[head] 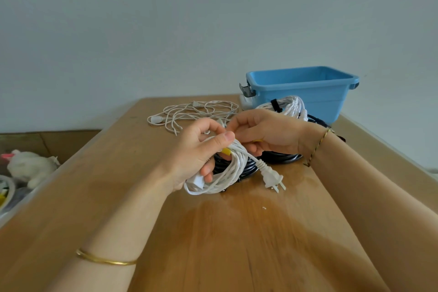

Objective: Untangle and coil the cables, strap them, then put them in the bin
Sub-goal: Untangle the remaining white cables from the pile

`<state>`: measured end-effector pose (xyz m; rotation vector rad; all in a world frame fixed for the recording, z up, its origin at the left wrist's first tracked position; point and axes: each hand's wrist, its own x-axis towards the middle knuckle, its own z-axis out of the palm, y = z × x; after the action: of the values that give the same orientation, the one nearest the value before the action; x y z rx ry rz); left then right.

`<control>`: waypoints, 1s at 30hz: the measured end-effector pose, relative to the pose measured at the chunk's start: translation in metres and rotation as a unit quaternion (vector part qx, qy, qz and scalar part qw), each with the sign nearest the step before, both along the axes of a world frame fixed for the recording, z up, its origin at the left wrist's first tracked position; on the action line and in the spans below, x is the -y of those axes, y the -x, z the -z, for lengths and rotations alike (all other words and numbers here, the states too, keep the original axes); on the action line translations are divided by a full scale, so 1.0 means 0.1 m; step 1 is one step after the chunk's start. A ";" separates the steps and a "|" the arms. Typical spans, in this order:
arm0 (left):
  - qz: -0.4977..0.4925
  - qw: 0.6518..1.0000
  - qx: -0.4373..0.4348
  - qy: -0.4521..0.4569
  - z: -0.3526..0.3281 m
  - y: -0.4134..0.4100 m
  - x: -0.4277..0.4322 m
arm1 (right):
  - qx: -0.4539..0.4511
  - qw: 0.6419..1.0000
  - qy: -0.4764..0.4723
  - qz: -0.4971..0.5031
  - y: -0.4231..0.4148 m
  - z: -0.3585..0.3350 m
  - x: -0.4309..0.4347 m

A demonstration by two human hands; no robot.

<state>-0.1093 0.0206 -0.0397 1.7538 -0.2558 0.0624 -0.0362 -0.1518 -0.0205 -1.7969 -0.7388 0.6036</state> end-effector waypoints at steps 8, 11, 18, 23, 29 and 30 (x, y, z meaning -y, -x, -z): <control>0.043 0.999 0.002 0.025 0.00 0.01 0.01 | -0.043 0.999 -0.024 -0.005 -0.09 0.17 -0.07; 0.054 0.998 0.003 0.034 0.01 0.01 0.01 | -0.061 0.997 -0.043 -0.004 -0.09 0.19 -0.09; 0.070 0.993 -0.047 0.077 0.00 -0.02 0.01 | -0.075 0.996 -0.042 0.002 -0.08 0.19 -0.08; 0.099 0.987 -0.071 0.102 0.02 -0.02 -0.05 | -0.085 0.995 -0.051 -0.003 -0.06 0.17 -0.07; 0.094 0.991 -0.060 0.075 0.03 -0.01 -0.03 | -0.072 0.997 -0.035 0.007 -0.05 0.13 -0.05; 0.095 0.991 -0.056 0.069 0.04 -0.01 -0.04 | -0.072 0.997 -0.032 0.011 -0.04 0.12 -0.05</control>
<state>-0.1085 0.0243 -0.0434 1.5818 -0.3277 -0.1533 -0.0323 -0.1472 -0.0325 -1.6815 -0.6335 0.6806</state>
